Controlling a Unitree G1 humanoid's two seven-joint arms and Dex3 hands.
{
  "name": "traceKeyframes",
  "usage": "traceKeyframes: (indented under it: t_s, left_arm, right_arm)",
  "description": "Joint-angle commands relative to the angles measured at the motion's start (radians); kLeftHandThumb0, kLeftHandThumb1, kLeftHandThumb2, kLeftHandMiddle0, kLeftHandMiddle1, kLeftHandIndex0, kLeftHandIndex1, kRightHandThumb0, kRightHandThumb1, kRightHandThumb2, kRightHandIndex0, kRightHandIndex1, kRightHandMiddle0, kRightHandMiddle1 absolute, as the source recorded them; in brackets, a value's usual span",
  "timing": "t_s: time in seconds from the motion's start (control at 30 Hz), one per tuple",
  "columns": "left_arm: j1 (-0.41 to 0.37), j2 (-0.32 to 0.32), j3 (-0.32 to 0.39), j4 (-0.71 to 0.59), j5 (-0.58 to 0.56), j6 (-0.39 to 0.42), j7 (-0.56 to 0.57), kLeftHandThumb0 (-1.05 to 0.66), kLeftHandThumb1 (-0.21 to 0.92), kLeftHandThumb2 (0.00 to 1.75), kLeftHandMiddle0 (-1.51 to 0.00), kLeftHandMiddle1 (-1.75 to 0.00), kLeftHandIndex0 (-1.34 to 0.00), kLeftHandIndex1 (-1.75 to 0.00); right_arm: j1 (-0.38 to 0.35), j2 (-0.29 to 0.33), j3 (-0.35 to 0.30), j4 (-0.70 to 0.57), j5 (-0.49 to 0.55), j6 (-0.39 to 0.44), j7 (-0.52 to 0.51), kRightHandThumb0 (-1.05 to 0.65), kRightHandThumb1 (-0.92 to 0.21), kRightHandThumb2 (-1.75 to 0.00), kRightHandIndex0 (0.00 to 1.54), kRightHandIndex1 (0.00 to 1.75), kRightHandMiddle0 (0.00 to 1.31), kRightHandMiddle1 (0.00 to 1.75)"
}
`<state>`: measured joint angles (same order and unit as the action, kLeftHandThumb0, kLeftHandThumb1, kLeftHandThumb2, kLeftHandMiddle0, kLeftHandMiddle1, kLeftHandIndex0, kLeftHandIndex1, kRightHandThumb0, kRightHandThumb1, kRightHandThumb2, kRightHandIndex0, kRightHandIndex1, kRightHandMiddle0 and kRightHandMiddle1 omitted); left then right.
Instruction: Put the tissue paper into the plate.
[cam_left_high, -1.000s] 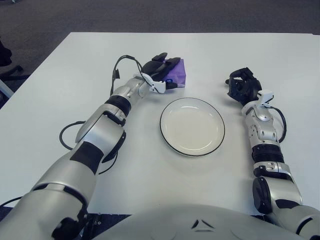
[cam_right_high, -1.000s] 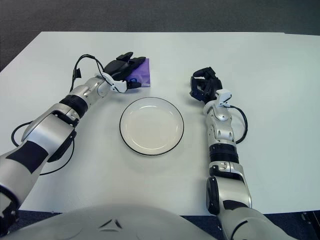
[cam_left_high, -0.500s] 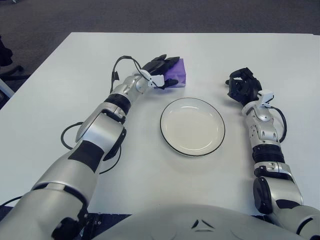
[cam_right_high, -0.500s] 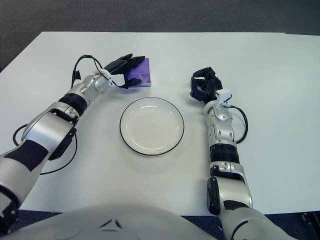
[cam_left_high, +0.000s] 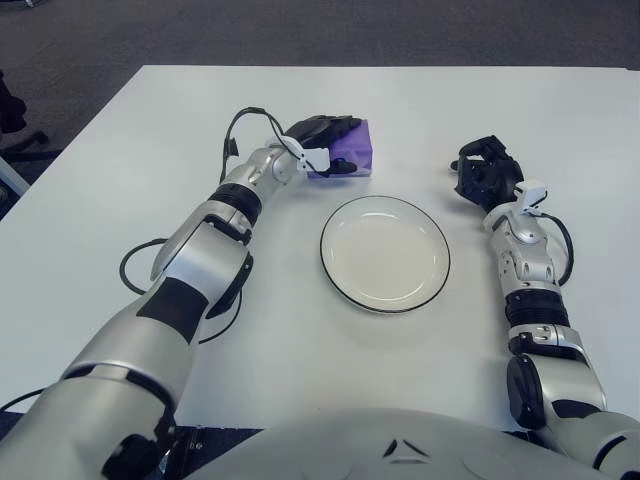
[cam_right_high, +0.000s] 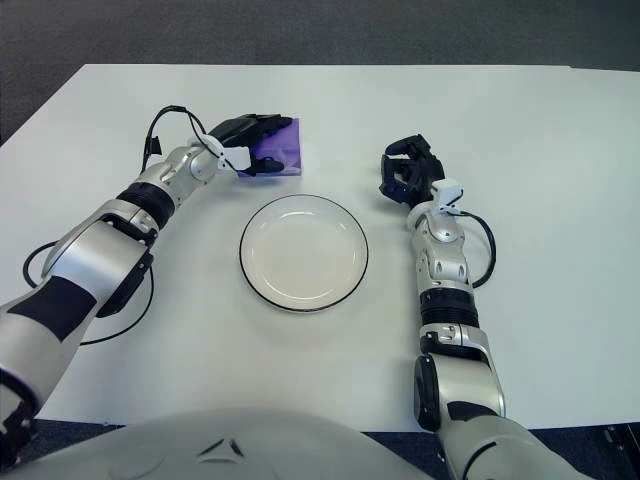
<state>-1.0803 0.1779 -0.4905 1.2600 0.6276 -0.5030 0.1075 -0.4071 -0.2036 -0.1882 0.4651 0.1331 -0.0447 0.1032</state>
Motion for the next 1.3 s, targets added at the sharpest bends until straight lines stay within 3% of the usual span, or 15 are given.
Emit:
traceKeyframes:
  t_s: [0.0, 0.1, 0.27, 0.37, 0.6, 0.87, 1.0, 1.1, 1.27]
  left_arm:
    - [0.062, 0.021, -0.032, 0.032, 0.04, -0.024, 0.058, -0.03, 0.68, 0.69, -0.48, -1.55, -0.47, -1.33]
    - [0.076, 0.031, -0.034, 0.028, 0.047, -0.086, 0.164, -0.01, 0.49, 1.04, -0.5, -1.68, -0.45, -1.55]
    - [0.08, 0.038, -0.063, 0.031, 0.087, -0.132, 0.322, 0.0, 0.37, 1.22, -0.52, -1.74, -0.47, -1.64]
    - [0.076, 0.04, -0.096, 0.03, 0.135, -0.137, 0.457, 0.0, 0.36, 1.25, -0.53, -1.74, -0.46, -1.67]
    - [0.043, 0.051, -0.148, 0.022, 0.215, -0.118, 0.64, 0.0, 0.4, 1.21, -0.51, -1.72, -0.38, -1.74]
    - [0.008, 0.086, -0.164, -0.059, 0.277, -0.172, 0.869, 0.0, 0.43, 1.17, -0.52, -1.68, -0.36, -1.75]
    - [-0.002, 0.096, -0.163, -0.099, 0.292, -0.22, 0.95, 0.0, 0.43, 1.16, -0.52, -1.67, -0.35, -1.75]
    - [-0.004, 0.111, -0.152, -0.16, 0.29, -0.316, 0.999, 0.0, 0.43, 1.16, -0.53, -1.66, -0.35, -1.75]
    - [0.021, 0.142, -0.114, -0.282, 0.263, -0.405, 0.979, 0.0, 0.44, 1.15, -0.53, -1.65, -0.35, -1.75]
  right_arm:
    - [0.086, 0.027, 0.02, 0.079, -0.01, 0.059, 0.007, -0.01, -0.51, -1.01, 0.59, 1.51, 0.28, 1.75]
    - [0.085, 0.025, 0.021, 0.082, -0.01, 0.057, 0.008, -0.01, -0.51, -1.01, 0.59, 1.51, 0.28, 1.75]
    - [0.083, 0.023, 0.023, 0.087, -0.009, 0.053, 0.009, -0.01, -0.51, -1.02, 0.59, 1.51, 0.28, 1.75]
    - [0.082, 0.021, 0.023, 0.089, -0.008, 0.051, 0.011, -0.01, -0.51, -1.02, 0.59, 1.51, 0.28, 1.75]
    - [0.079, 0.019, 0.024, 0.095, -0.007, 0.047, 0.014, -0.01, -0.51, -1.02, 0.59, 1.5, 0.28, 1.75]
    - [0.079, 0.014, 0.024, 0.097, -0.006, 0.043, 0.017, -0.01, -0.51, -1.01, 0.6, 1.5, 0.28, 1.75]
    - [0.079, 0.013, 0.024, 0.096, -0.005, 0.043, 0.017, -0.01, -0.51, -1.01, 0.6, 1.5, 0.28, 1.75]
    - [0.079, 0.012, 0.024, 0.095, -0.005, 0.045, 0.017, -0.01, -0.51, -1.01, 0.6, 1.5, 0.28, 1.75]
    - [0.078, 0.011, 0.023, 0.096, -0.003, 0.046, 0.017, -0.01, -0.51, -1.01, 0.6, 1.5, 0.28, 1.75]
